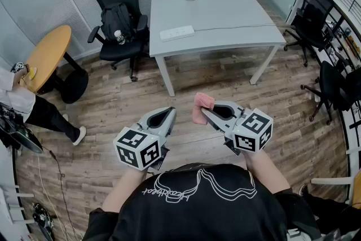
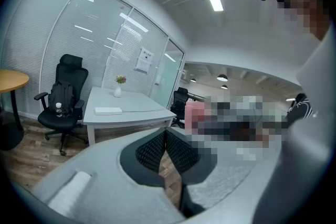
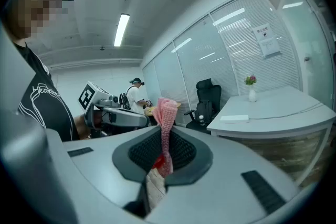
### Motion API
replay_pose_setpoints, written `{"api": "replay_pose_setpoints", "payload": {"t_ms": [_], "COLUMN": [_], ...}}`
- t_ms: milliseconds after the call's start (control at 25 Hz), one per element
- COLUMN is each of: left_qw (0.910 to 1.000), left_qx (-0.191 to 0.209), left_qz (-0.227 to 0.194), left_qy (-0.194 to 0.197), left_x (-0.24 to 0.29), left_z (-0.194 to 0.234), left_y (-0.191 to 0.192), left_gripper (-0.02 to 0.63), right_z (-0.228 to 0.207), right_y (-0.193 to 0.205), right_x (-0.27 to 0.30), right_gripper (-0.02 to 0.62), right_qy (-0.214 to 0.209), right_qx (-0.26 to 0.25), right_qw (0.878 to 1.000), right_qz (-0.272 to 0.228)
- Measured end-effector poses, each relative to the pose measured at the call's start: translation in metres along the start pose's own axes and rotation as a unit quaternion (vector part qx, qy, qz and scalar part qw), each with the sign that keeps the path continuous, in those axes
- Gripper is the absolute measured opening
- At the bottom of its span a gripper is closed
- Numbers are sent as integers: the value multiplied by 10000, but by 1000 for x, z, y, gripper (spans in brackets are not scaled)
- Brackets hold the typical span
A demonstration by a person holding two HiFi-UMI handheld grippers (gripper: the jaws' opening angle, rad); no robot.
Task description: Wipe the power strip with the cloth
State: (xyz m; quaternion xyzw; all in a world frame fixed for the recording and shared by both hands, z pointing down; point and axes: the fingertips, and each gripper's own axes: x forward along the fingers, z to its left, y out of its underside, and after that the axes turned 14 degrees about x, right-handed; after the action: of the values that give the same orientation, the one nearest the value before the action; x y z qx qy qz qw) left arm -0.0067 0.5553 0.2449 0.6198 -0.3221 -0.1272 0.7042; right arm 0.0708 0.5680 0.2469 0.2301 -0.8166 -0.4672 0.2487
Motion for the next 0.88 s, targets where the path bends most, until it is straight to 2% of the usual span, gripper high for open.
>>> {"api": "replay_pose_setpoints", "payload": {"t_ms": [360,520,720,880], "left_qw": [9997,9993,9987,9989], "left_qx": [204,286,429,399], "left_qz": [-79,-210,-230,-213], "left_qy": [79,79,149,132], "left_x": [18,23,26,32], "left_z": [-26,-38,-50,-39], "left_y": [-4,-10,-14,-13], "left_gripper": [12,12,12,12], "right_z": [-9,-12,-22,-34], "right_y": [3,6,-1,0], "right_x": [-27,-41,-56,-53], "right_gripper": [35,38,40,40], "right_qy": [-33,-103,86,270], "right_qx": [-77,97,80,84], "right_qw": [9999,9999,9998,9996], "right_qz": [-98,-77,-152,-68]}}
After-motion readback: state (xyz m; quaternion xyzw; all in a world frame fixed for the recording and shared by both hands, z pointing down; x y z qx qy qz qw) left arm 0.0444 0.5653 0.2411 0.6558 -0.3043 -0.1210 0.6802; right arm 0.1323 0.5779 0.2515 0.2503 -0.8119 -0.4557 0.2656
